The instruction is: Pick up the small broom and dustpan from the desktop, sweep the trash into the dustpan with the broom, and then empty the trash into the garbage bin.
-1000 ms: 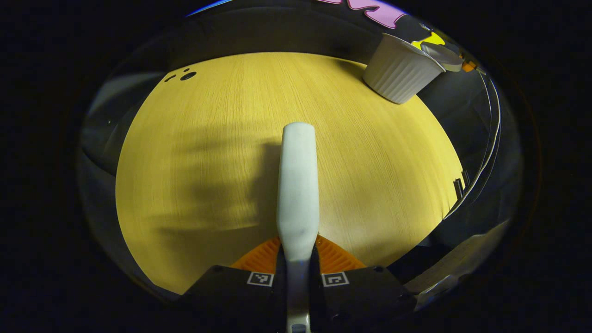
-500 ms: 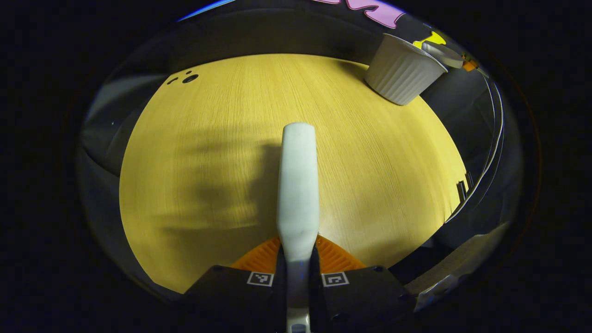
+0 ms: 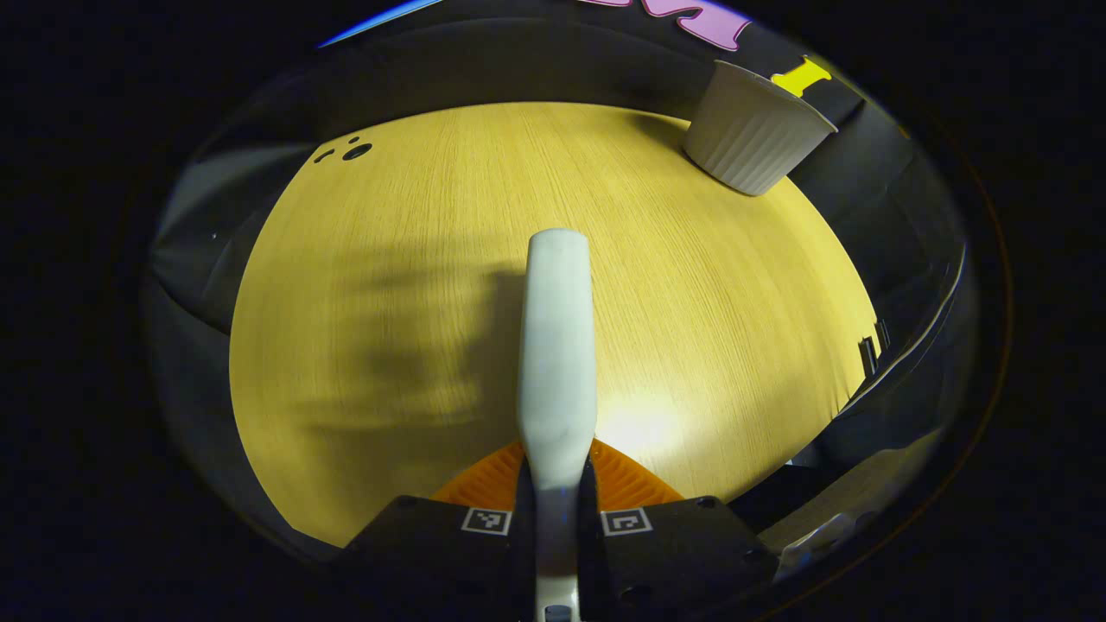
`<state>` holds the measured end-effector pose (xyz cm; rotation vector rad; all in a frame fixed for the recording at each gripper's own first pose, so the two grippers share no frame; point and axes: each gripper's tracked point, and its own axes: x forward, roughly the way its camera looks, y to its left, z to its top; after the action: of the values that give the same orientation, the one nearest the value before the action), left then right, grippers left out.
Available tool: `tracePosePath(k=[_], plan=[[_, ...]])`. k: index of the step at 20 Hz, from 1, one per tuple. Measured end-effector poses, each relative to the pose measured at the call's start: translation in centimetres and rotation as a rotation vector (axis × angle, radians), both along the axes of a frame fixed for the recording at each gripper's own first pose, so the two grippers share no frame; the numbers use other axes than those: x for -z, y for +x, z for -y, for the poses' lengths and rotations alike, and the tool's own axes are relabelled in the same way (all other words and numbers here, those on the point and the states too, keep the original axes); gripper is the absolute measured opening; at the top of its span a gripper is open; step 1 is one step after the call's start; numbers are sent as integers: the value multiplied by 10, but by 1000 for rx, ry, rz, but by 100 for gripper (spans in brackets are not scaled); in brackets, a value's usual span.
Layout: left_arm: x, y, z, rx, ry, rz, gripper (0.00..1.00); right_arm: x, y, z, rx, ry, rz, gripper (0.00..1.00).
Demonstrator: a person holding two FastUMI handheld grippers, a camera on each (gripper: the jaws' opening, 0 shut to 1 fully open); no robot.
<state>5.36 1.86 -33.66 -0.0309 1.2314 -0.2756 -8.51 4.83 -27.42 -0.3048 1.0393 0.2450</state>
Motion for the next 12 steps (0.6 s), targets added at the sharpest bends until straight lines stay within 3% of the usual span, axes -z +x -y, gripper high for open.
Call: tracePosePath(k=[5, 9, 12], plan=[[0, 0, -4, -9, 43, 11, 24, 32, -88, -63, -52, 140, -47, 35], [3, 6, -7, -22, 64, 18, 23, 95, -154, -109, -11, 227, -156, 35], [10, 6, -8, -26, 87, 4, 24, 145, -185, -133, 16, 235, -225, 35]])
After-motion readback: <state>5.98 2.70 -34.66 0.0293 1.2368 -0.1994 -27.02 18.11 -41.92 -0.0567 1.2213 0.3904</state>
